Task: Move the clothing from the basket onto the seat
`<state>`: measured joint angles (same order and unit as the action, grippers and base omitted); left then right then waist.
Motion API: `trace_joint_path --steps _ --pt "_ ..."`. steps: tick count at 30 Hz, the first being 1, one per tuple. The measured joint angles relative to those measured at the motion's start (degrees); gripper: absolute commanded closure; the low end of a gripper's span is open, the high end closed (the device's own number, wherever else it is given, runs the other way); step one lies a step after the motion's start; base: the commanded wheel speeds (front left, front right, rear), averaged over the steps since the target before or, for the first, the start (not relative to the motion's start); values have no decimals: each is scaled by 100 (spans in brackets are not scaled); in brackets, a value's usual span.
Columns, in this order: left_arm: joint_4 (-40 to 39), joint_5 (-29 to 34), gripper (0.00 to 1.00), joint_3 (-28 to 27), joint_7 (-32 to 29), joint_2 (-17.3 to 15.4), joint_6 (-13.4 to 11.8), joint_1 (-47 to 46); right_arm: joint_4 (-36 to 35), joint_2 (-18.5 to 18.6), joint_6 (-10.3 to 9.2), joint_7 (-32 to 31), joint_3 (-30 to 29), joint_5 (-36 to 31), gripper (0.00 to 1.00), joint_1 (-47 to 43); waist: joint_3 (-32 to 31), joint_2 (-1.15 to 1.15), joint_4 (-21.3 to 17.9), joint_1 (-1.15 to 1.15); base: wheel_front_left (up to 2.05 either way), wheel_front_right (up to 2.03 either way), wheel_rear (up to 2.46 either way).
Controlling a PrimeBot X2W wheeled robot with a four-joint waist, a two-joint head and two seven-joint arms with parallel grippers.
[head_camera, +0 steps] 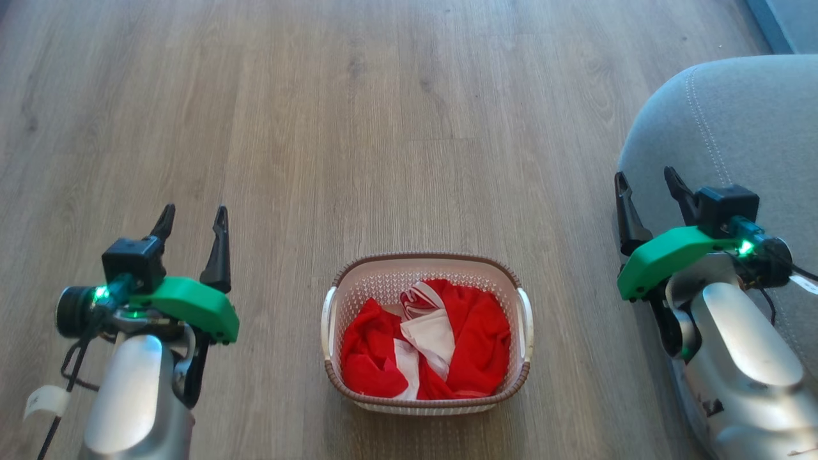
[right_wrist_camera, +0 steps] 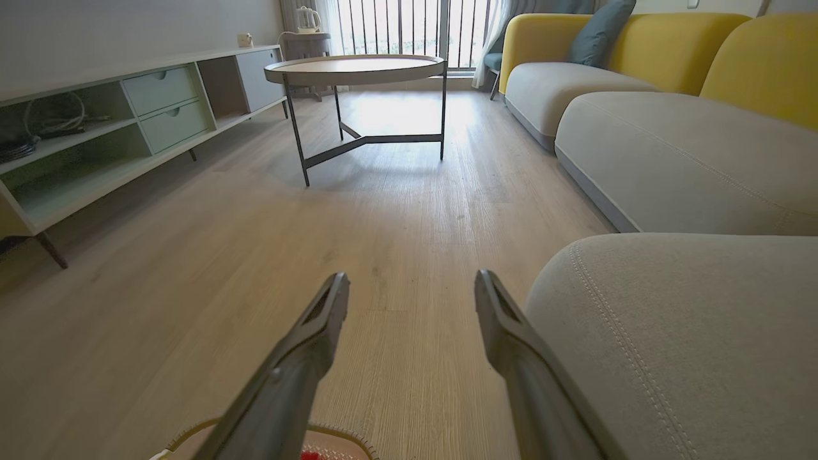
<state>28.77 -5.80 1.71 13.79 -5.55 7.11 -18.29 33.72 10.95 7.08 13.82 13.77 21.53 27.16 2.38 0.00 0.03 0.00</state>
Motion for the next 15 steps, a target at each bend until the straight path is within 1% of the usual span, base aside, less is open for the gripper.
trace_joint_path --steps 6,15 --pt "26 215 0 -52 67 11 0 -115 27 0 0 42 27 -190 0 151 6 0 -18 0 0 0 0" --pt "151 109 0 -263 67 80 0 -112 26 -1 0 42 21 -187 0 172 -10 0 -2 0 0 0 0"
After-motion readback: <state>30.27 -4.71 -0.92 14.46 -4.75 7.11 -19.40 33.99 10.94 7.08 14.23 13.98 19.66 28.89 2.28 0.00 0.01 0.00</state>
